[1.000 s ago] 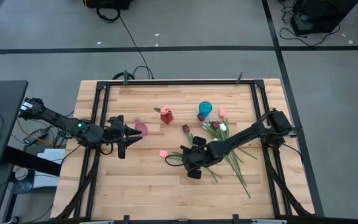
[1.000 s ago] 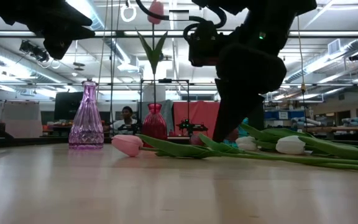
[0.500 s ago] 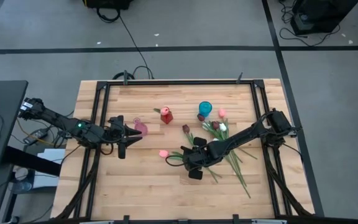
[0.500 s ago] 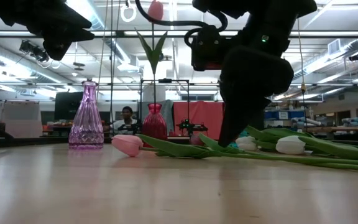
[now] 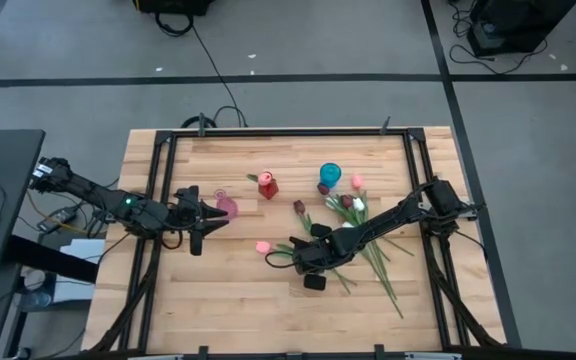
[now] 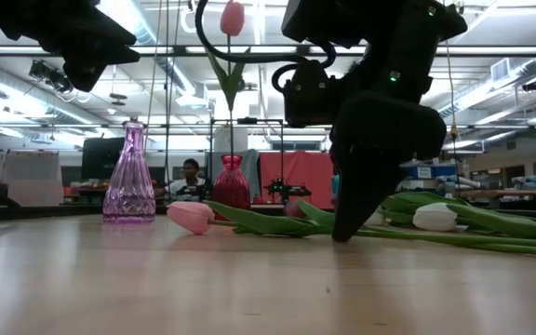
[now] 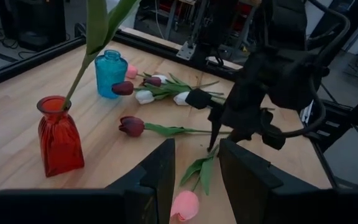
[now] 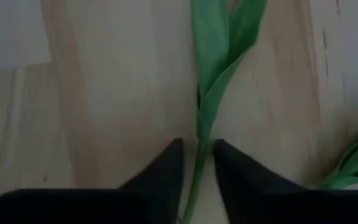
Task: Sort flowers into vase by color
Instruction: Put the left pink tulip into the red vase
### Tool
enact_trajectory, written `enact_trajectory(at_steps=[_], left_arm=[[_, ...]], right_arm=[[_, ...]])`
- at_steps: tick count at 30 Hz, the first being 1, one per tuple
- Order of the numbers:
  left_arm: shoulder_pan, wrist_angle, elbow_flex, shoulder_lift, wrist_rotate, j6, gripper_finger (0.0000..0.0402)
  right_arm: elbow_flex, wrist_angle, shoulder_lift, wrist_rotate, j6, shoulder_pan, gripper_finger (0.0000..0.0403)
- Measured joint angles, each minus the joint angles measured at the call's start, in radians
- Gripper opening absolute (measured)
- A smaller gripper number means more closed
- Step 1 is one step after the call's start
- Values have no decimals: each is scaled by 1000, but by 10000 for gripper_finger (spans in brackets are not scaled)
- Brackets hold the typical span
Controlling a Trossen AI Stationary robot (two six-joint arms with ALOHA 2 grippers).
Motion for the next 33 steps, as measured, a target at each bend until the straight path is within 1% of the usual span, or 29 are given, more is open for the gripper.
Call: enact_trajectory(at_steps=[2, 3, 9, 12, 15, 18, 21, 24, 28, 31, 33], left_arm=[[0, -1, 0, 0, 0, 0, 131], [0, -1, 0, 0, 0, 0, 131], [0, -1, 0, 0, 0, -50, 131], [0, -1, 0, 0, 0, -72, 131], [0, -1, 0, 0, 0, -72, 131], [0, 0, 0, 0, 0, -54, 131], [0, 10, 0, 0, 0, -51, 131], [-1, 15, 0, 0, 1, -49, 131], [-20, 17, 0, 0, 2, -47, 131], [-43, 18, 0, 0, -1, -47, 131], [-64, 19, 0, 0, -8, -46, 131]], right_arm=[[0, -3, -2, -4, 0, -3, 27], [-1, -4, -4, -9, 0, -7, 16], [-8, -31, -54, -22, 24, -43, 7], [-7, -21, -130, -23, 0, -60, 7], [-6, 6, -208, -20, -58, -67, 4], [-6, 100, -284, -21, -131, -66, 3], [-4, 192, -344, -51, -199, -67, 2], [-5, 217, -393, -74, -249, -74, 2], [-5, 244, -480, -55, -306, -101, 2], [-48, 310, -543, -72, -329, -142, 1], [-109, 416, -588, -111, -348, -177, 1]])
